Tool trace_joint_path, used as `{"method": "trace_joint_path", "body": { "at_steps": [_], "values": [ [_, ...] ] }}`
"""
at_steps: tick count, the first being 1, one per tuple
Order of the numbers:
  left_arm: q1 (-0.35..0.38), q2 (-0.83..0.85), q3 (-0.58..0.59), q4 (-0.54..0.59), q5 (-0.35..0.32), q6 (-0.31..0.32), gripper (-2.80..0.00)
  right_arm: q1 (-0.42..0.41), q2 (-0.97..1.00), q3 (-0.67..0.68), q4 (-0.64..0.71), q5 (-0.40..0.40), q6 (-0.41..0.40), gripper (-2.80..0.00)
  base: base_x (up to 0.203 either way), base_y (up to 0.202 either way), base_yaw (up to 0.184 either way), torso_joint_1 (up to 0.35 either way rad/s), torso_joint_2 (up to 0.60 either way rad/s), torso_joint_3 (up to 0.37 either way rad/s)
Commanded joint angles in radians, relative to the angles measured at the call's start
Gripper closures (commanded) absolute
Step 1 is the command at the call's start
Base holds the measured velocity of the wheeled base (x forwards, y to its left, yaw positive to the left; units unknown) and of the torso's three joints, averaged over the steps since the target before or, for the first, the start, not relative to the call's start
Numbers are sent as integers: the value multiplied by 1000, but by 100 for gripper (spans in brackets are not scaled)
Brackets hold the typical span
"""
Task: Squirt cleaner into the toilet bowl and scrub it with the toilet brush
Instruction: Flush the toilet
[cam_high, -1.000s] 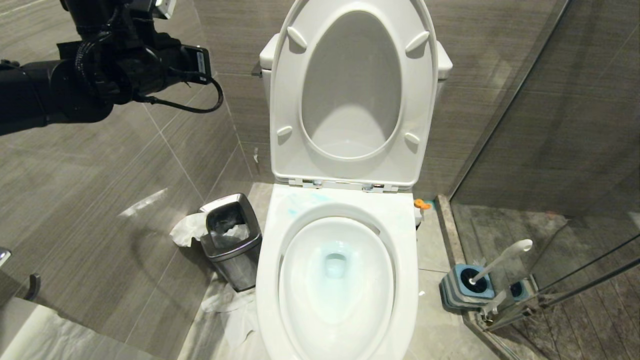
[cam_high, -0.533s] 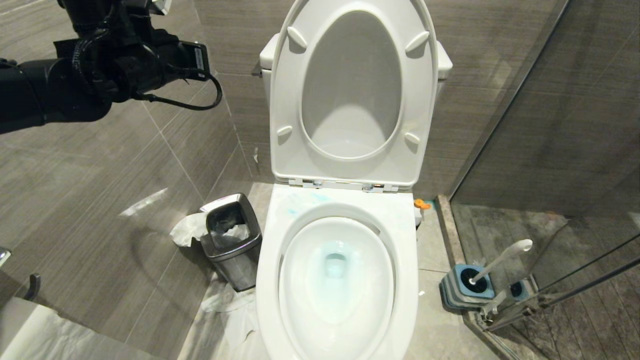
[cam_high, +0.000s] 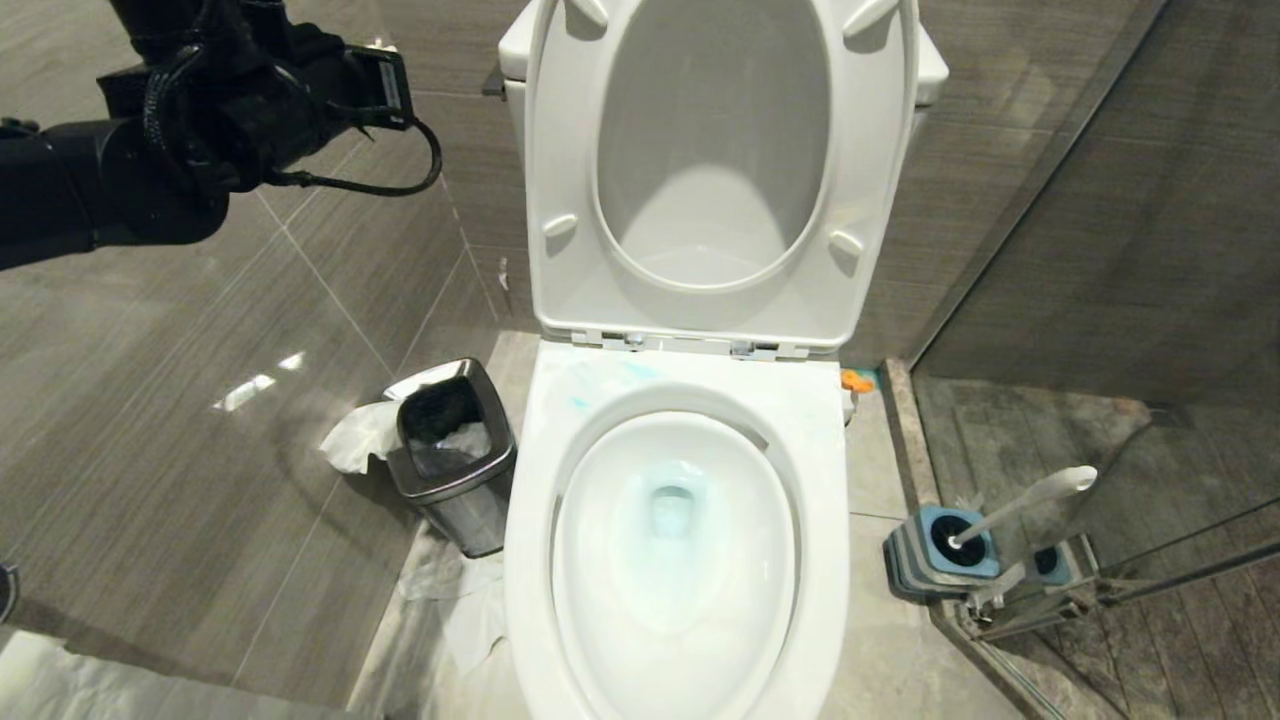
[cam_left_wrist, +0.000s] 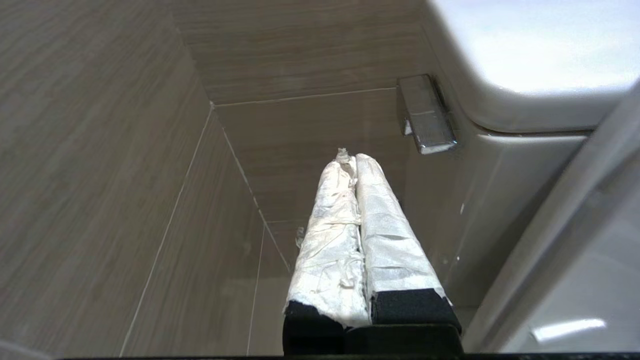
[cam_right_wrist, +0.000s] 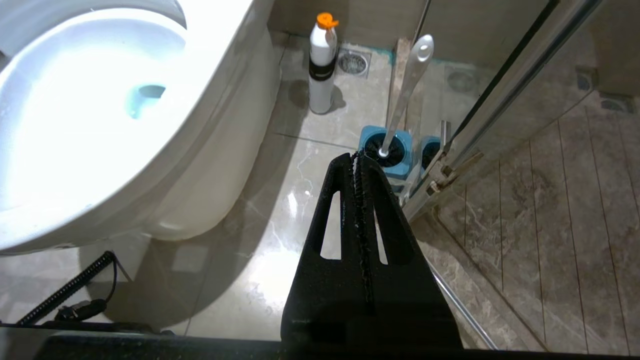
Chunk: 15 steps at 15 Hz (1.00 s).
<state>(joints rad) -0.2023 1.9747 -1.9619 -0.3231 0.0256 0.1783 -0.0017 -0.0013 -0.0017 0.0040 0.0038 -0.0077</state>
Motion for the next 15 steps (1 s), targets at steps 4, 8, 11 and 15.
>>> {"method": "trace_joint_path", "body": {
  "at_steps": [4, 8, 11, 15],
  "values": [
    [-8, -46, 0, -110, 0, 4, 0, 2, 1, 0, 1, 1, 0, 0, 0, 0, 0, 5, 1, -197],
    [-9, -56, 0, -155, 7, 10, 0, 1, 1, 0, 0, 1, 0, 0, 0, 0, 0, 10, 0, -201],
    [-18, -59, 1, -218, 31, 13, 0, 0, 1, 0, 1, 1, -2, 0, 0, 0, 0, 3, 5, -200],
    [-35, -94, 1, -232, 29, 12, 0, 0, 1, 0, 1, 1, -1, 0, 0, 0, 0, 3, 8, -147]
  ]
}}
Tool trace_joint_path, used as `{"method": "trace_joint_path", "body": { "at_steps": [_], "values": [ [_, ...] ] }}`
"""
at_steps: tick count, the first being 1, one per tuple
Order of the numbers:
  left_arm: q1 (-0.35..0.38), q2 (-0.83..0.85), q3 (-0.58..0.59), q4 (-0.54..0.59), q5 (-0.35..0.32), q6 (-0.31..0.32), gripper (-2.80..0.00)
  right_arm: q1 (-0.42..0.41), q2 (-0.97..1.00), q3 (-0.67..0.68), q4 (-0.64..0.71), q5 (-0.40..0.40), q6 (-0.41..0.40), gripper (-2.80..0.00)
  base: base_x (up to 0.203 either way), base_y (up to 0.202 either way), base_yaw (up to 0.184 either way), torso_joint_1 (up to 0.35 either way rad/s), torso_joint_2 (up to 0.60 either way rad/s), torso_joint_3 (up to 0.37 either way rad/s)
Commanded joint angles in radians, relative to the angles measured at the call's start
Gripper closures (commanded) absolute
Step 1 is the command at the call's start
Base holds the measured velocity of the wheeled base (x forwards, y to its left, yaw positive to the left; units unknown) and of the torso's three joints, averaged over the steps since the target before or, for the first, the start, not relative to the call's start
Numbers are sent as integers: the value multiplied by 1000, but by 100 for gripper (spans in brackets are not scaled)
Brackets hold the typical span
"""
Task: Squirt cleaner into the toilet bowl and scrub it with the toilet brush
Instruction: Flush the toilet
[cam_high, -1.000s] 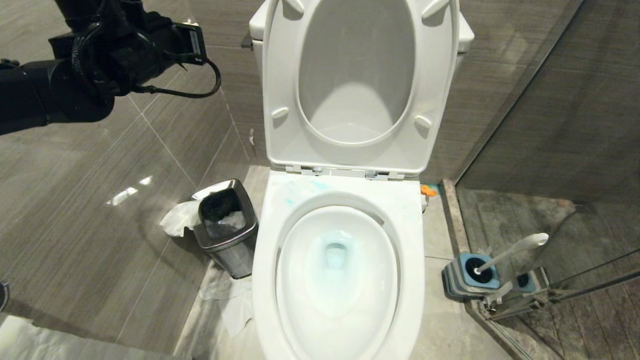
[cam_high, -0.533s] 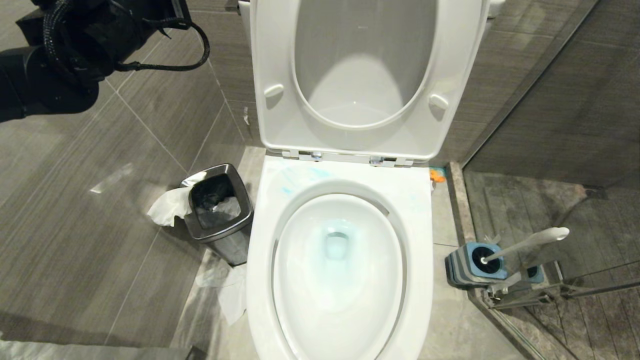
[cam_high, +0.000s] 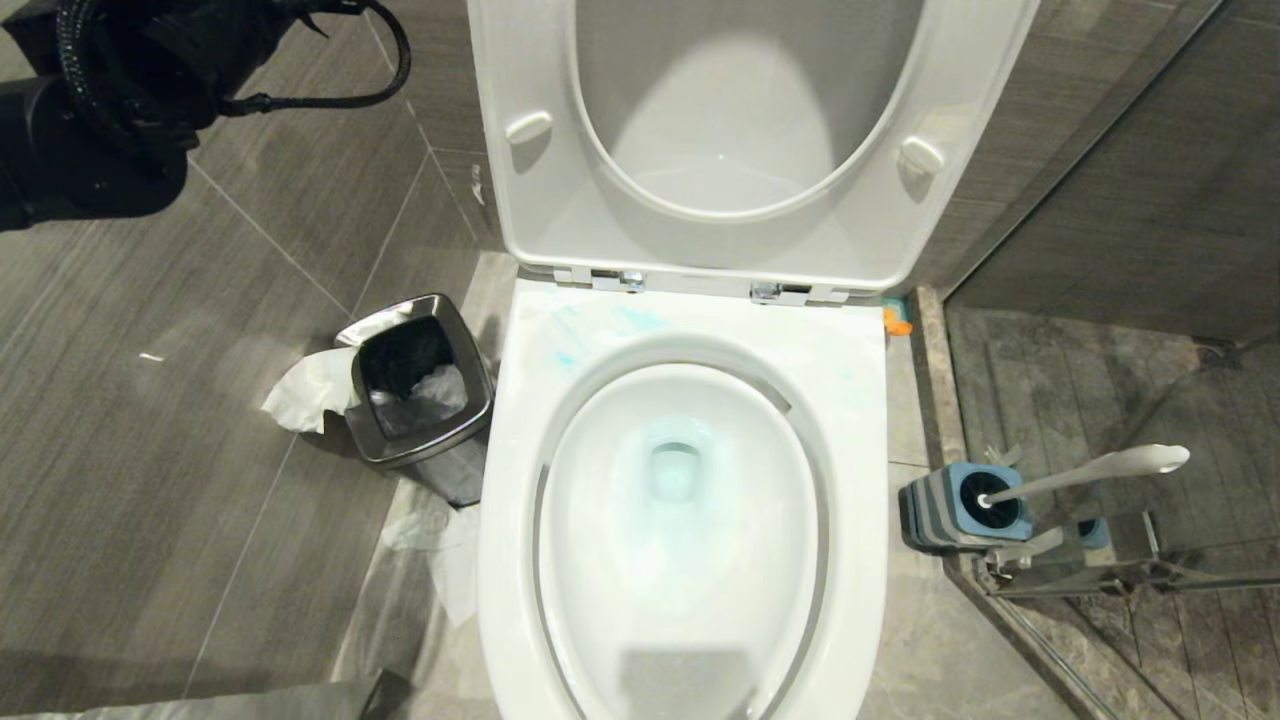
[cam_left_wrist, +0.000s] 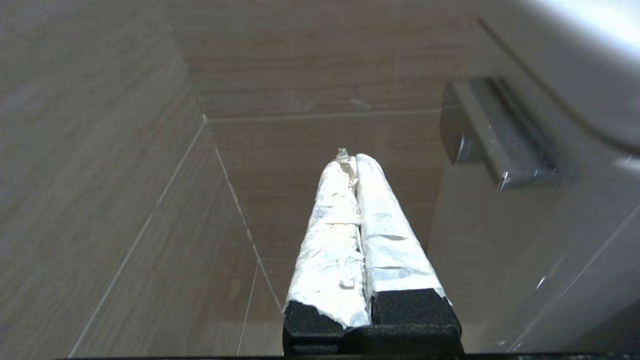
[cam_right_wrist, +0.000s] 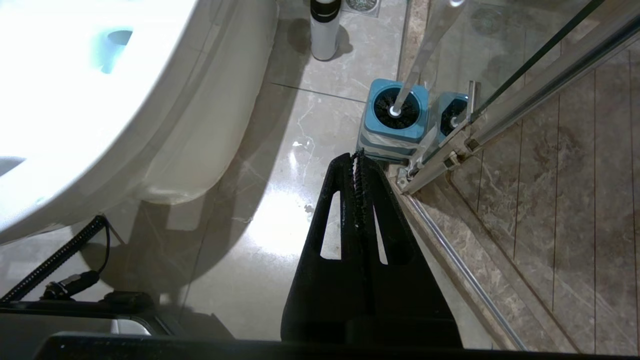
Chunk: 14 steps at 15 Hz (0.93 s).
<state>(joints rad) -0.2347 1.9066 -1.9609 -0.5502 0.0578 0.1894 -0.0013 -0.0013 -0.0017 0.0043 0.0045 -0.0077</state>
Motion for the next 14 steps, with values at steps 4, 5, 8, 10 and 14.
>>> {"method": "trace_joint_path", "body": {
  "at_steps": [4, 5, 8, 10, 14],
  "values": [
    [-12, -37, -1, -20, -6, 2, 0, 0, 1, 0, 0, 0, -2, 0, 0, 0, 0, 0, 0, -11],
    [-13, -39, -1, -20, -7, 2, 0, 0, 1, 0, 0, 1, 0, 0, 0, 0, 0, 0, 0, 0],
    [-18, -46, 0, -24, -4, 12, 0, 0, 1, 0, 0, 0, 0, 0, 0, 0, 0, 4, 2, -105],
    [-18, -41, 0, -53, -1, 24, 0, 0, 1, 0, 0, 0, 0, 0, 0, 0, 0, 2, 0, -179],
    [-17, -60, 7, -112, 5, 29, 0, 0, 1, 0, 0, 0, 0, 0, 0, 0, 0, 4, 1, -54]
  ]
}}
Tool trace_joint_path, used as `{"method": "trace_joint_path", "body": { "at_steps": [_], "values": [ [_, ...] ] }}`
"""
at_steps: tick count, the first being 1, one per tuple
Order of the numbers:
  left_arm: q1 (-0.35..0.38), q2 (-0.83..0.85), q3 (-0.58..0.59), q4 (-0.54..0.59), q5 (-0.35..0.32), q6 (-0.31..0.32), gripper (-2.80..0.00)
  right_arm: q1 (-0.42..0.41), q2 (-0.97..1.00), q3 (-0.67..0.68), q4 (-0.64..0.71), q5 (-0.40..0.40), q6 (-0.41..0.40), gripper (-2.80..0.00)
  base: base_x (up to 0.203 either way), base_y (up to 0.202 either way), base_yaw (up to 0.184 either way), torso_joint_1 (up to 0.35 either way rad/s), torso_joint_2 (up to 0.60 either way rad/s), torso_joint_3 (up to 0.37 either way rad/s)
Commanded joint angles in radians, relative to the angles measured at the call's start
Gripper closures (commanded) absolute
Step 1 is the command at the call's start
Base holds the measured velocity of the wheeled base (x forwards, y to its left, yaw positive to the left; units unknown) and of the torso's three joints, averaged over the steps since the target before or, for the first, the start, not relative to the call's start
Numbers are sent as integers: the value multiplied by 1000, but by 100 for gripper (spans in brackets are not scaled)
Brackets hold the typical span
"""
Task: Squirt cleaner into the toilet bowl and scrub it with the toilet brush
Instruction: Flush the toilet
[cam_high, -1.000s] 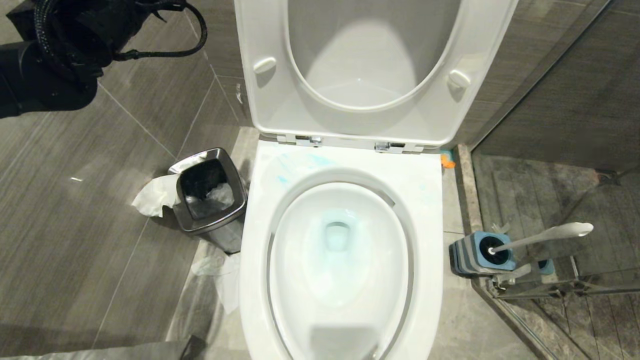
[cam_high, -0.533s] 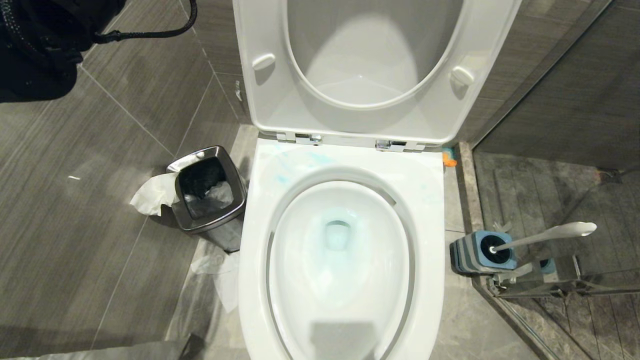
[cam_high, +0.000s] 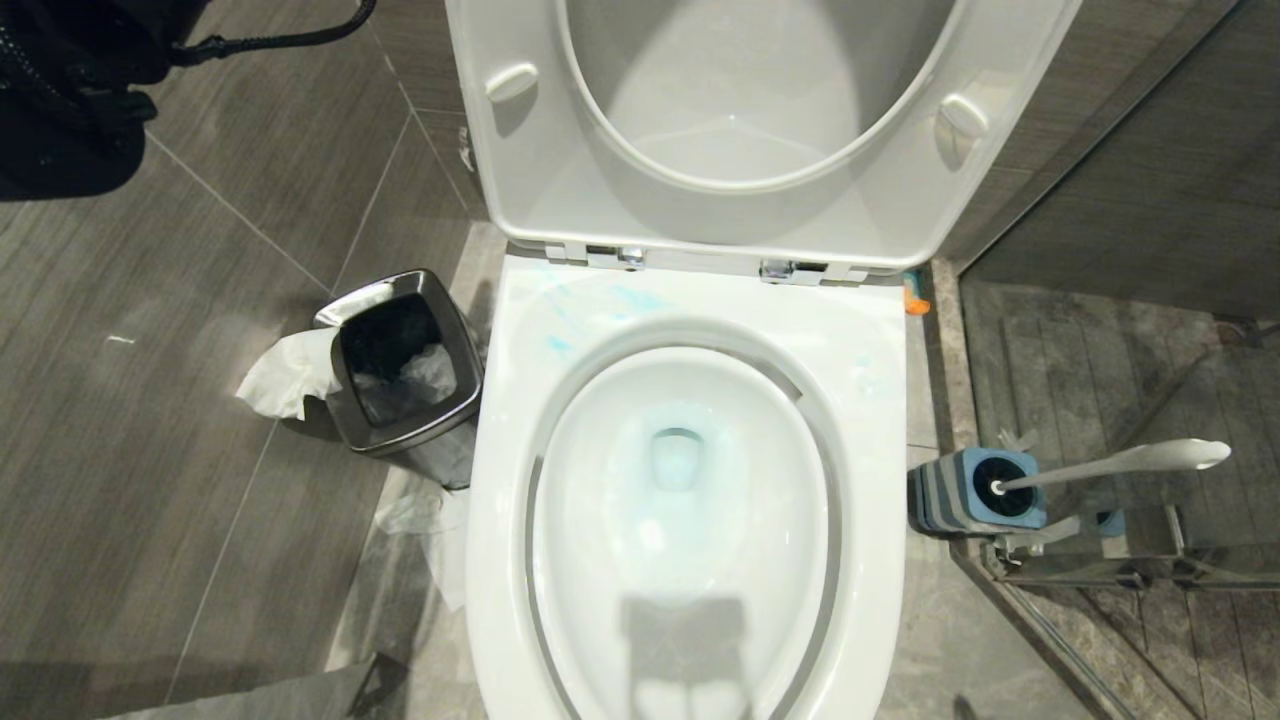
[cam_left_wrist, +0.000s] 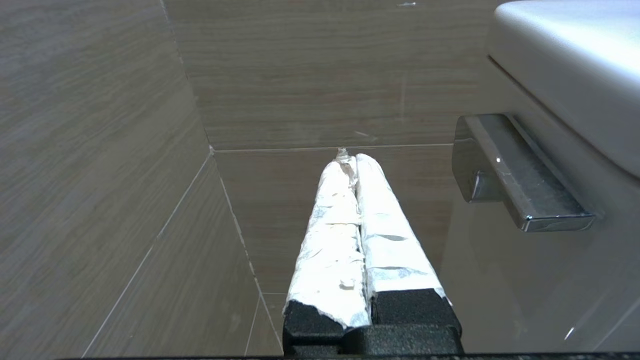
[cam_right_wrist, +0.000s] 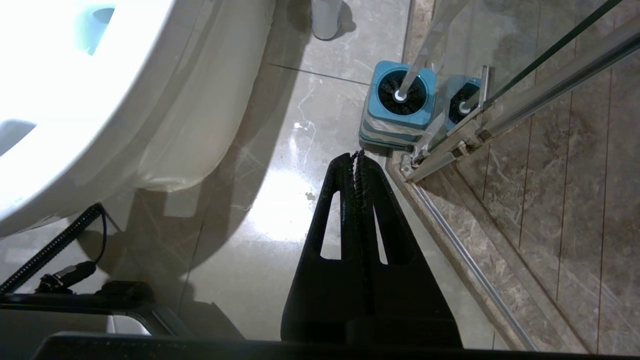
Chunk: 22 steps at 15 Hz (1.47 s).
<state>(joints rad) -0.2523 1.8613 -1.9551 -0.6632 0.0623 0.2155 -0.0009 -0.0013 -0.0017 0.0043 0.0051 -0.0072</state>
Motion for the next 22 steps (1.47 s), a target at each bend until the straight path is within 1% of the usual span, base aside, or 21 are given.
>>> {"method": "trace_joint_path", "body": {
  "at_steps": [1, 3, 5, 7, 8, 18, 22],
  "values": [
    [-1, -27, 1, 16, 0, 5, 0, -1, 1, 0, 0, -1, 0, 0, 0, 0, 0, 0, 0, 0],
    [-16, -52, 9, 62, -1, 5, 0, -1, 1, 0, 0, 0, 0, 0, 0, 0, 0, 0, 0, 0],
    [-42, -77, 22, 138, -4, 2, 0, 1, 1, 0, 0, 0, 0, 0, 0, 0, 0, 0, 0, 0],
    [-58, -79, 22, 168, -9, -4, 0, 1, 1, 0, 0, -1, -2, 0, 0, 0, 0, 0, 0, 0],
    [-72, -79, 22, 170, -8, -5, 0, 1, 1, 0, 0, -1, 0, 0, 0, 0, 0, 0, 0, 0],
    [-102, -79, 21, 160, -10, 2, 0, -1, 1, 0, -1, -1, 0, 0, 0, 0, 0, 0, 0, 0],
    [-131, -80, 19, 160, -12, 2, 0, 1, 1, 0, 0, 0, 0, 0, 0, 0, 0, 0, 0, 0]
  ]
}}
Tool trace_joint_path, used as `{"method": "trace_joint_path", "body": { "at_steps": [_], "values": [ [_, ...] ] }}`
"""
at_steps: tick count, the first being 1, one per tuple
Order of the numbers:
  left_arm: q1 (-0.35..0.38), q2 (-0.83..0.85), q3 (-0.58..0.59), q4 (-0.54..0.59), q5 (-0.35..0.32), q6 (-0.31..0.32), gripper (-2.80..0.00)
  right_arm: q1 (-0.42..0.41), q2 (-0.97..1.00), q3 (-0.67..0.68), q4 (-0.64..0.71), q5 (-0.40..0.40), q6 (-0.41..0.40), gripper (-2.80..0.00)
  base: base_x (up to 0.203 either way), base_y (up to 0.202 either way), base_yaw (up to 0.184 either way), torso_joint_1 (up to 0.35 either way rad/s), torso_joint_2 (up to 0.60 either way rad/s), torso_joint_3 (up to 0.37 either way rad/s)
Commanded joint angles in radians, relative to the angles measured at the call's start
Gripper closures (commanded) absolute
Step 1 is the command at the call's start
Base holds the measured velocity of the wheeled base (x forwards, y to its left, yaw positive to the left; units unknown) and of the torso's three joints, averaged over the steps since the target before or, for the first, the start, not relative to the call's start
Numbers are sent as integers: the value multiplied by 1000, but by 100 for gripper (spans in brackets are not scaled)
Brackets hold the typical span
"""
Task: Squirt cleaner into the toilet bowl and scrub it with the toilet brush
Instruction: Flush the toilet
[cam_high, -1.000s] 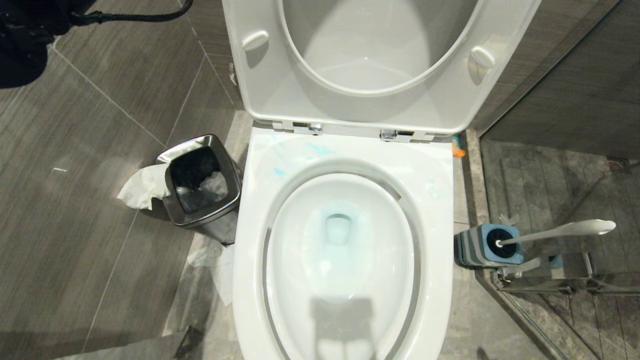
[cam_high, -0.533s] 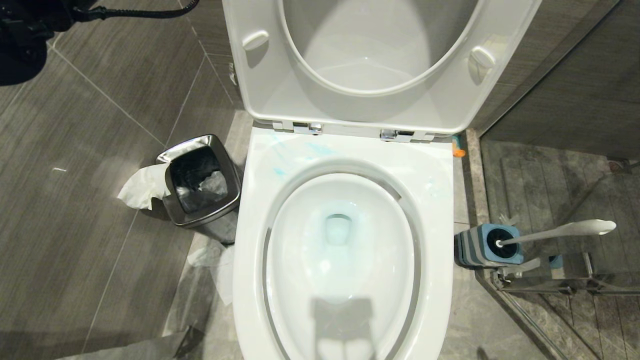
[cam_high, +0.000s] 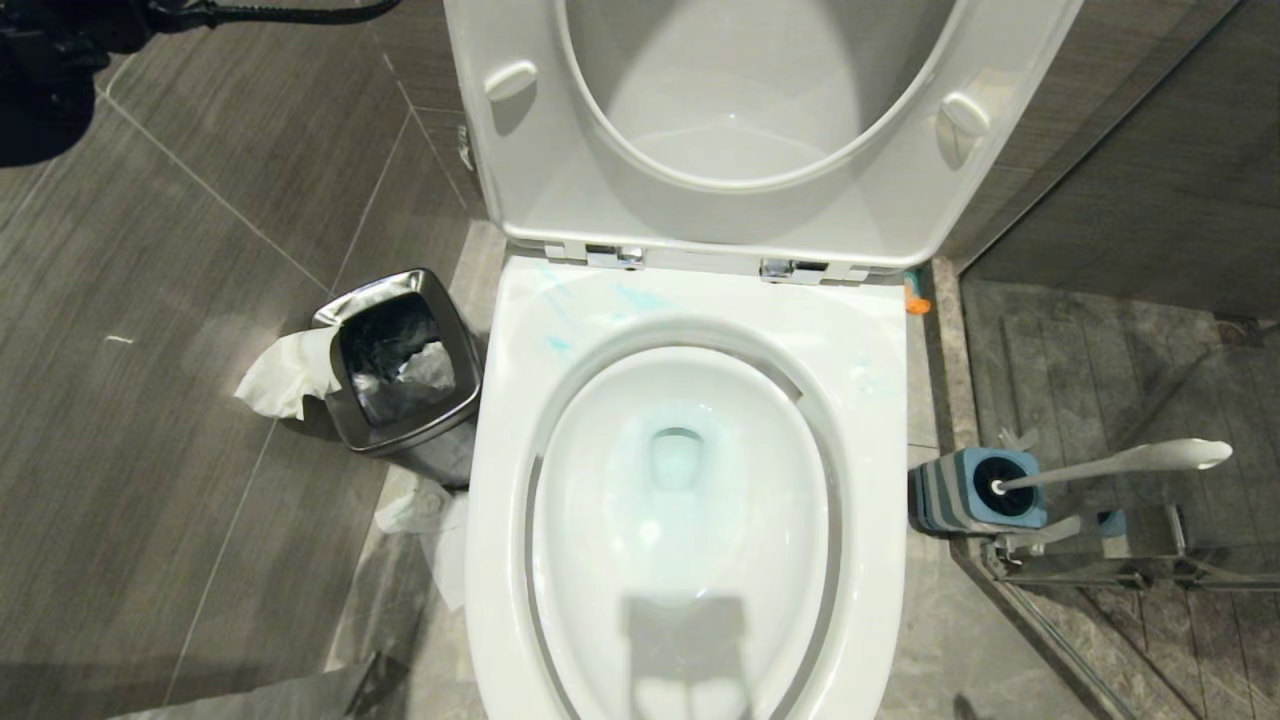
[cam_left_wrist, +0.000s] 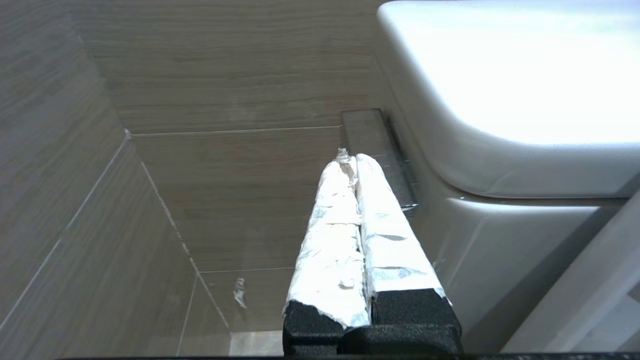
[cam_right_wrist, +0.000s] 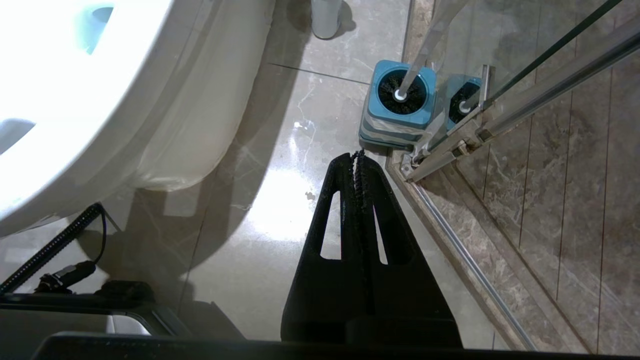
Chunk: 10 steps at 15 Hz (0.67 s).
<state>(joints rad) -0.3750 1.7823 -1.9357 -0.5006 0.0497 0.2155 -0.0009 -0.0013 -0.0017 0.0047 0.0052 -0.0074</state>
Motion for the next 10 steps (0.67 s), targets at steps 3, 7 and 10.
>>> {"method": "trace_joint_path", "body": {
  "at_steps": [3, 7, 10],
  "values": [
    [-38, -4, 0, -4, 4, 2, 0, 1, 1, 0, 0, -1, 0, 0, 0, 0, 0, 0, 0, 0],
    [-55, 8, 2, -1, 10, 2, 0, -1, 1, 0, 0, -1, 0, 0, 0, 0, 0, 0, 0, 0],
    [-52, 32, 3, -1, 16, 2, 0, 0, 1, 0, 0, -1, -1, 0, 0, 0, 0, 0, 0, 0]
  ]
}}
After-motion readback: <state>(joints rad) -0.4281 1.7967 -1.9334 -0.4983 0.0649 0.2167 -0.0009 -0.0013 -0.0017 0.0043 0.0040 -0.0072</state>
